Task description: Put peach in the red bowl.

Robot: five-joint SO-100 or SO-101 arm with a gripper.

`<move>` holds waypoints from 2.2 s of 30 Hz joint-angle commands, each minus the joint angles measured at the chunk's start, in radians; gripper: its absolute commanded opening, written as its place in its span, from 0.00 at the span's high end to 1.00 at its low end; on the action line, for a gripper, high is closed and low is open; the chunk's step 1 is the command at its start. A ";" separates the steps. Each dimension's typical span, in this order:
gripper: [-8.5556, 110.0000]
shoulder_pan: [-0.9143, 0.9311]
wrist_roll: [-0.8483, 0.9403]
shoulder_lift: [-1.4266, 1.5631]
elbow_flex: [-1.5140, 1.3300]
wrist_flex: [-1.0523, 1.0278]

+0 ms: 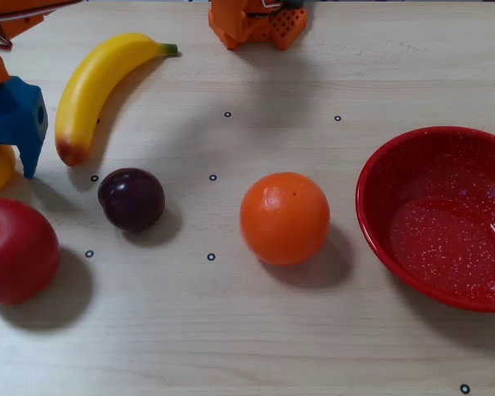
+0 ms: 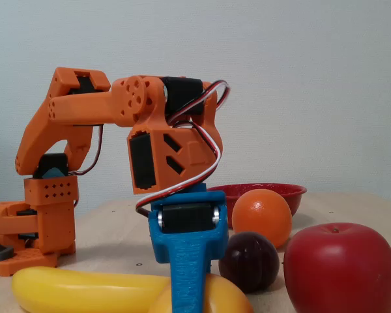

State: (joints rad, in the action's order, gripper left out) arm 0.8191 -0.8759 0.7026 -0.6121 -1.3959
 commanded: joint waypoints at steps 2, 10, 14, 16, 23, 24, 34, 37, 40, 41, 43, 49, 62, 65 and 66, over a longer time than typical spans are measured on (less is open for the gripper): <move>0.51 -0.035 0.017 0.064 0.023 0.021; 0.51 -0.034 0.017 0.064 0.014 0.029; 0.52 -0.032 0.017 0.066 0.009 0.032; 0.53 -0.032 0.018 0.066 0.009 0.034; 0.55 -0.031 0.023 0.066 0.009 0.041; 0.55 -0.031 0.023 0.064 0.009 0.041; 0.58 -0.028 0.028 0.064 -0.005 0.043; 0.60 -0.026 0.028 0.064 -0.012 0.044; 0.63 -0.026 0.031 0.066 -0.015 0.041; 0.64 -0.026 0.031 0.066 -0.015 0.041; 0.68 -0.026 0.031 0.067 -0.015 0.040; 0.75 -0.026 0.037 0.066 -0.023 0.040; 0.93 -0.026 0.101 0.067 -0.092 0.064; 0.93 -0.026 0.106 0.084 -0.092 0.058; 0.93 -0.026 0.109 0.094 -0.092 0.051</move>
State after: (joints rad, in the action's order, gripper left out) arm 0.8176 -0.7946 0.7240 -0.7010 -1.3376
